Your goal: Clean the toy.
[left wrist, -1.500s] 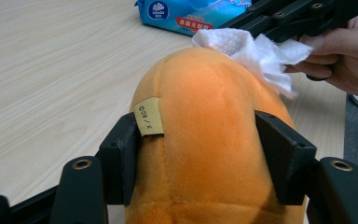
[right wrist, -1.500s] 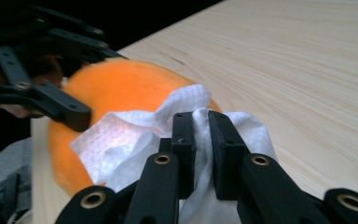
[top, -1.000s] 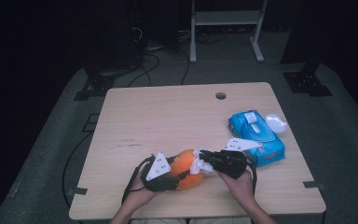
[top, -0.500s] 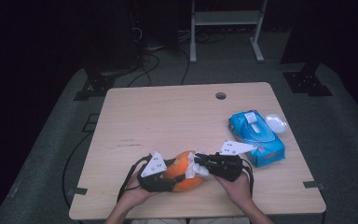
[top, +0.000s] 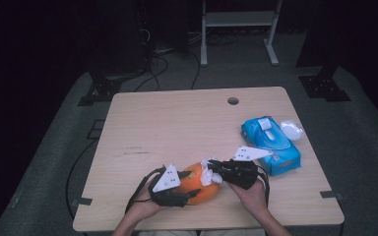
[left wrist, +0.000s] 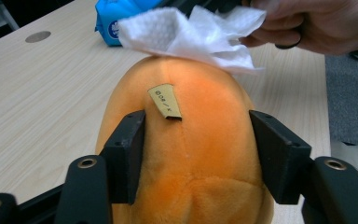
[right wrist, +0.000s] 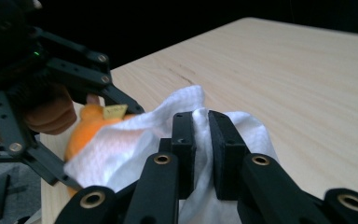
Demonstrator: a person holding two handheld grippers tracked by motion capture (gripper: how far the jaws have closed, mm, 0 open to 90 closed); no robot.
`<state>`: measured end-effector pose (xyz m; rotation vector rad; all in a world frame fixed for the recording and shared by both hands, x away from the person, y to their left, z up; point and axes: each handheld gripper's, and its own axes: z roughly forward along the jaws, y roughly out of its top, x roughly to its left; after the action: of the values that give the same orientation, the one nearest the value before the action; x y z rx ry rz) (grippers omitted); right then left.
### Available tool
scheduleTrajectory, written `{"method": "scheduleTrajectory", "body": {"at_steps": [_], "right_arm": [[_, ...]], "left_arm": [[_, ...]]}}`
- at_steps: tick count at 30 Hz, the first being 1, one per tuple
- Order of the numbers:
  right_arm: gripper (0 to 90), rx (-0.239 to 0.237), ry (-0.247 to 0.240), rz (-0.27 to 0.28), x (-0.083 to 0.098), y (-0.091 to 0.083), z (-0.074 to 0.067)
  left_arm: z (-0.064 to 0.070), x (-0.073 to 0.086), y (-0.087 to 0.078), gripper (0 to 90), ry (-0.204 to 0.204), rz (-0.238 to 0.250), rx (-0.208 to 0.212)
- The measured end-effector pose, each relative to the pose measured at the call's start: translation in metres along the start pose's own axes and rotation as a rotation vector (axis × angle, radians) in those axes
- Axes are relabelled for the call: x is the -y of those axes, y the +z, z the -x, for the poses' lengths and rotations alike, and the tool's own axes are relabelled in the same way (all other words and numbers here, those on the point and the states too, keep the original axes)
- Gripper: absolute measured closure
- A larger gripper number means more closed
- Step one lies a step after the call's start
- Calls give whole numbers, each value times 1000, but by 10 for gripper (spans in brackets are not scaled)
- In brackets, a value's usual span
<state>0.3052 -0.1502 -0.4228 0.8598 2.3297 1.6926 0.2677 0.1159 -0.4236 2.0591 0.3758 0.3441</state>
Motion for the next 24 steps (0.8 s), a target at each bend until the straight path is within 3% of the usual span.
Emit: {"method": "scheduleTrajectory", "body": {"at_steps": [4,6,10,14,17,18,21,24], "right_arm": [[804,11,36,-5,4,0,8],[804,15,17,-6,3,0,4],[803,5,-23,3,-1,0,-6],[804,8,32,-6,3,0,5],[804,67,34,-45,7,-1,14],[804,67,54,-48,9,-2,17],[804,55,57,-35,8,-3,16],[804,10,34,3,2,-3,6]], "left_arm": [[-5,-2,0,241,-57,-4,-21],[-7,1,1,192,-86,-17,-13],[-6,2,1,282,-59,-27,-5],[-7,4,0,327,-60,-21,2],[-10,6,-2,329,-63,-21,8],[-11,7,-2,329,-71,-16,8],[-13,9,-3,329,-75,-16,10],[-14,10,-3,329,-83,-10,13]]}}
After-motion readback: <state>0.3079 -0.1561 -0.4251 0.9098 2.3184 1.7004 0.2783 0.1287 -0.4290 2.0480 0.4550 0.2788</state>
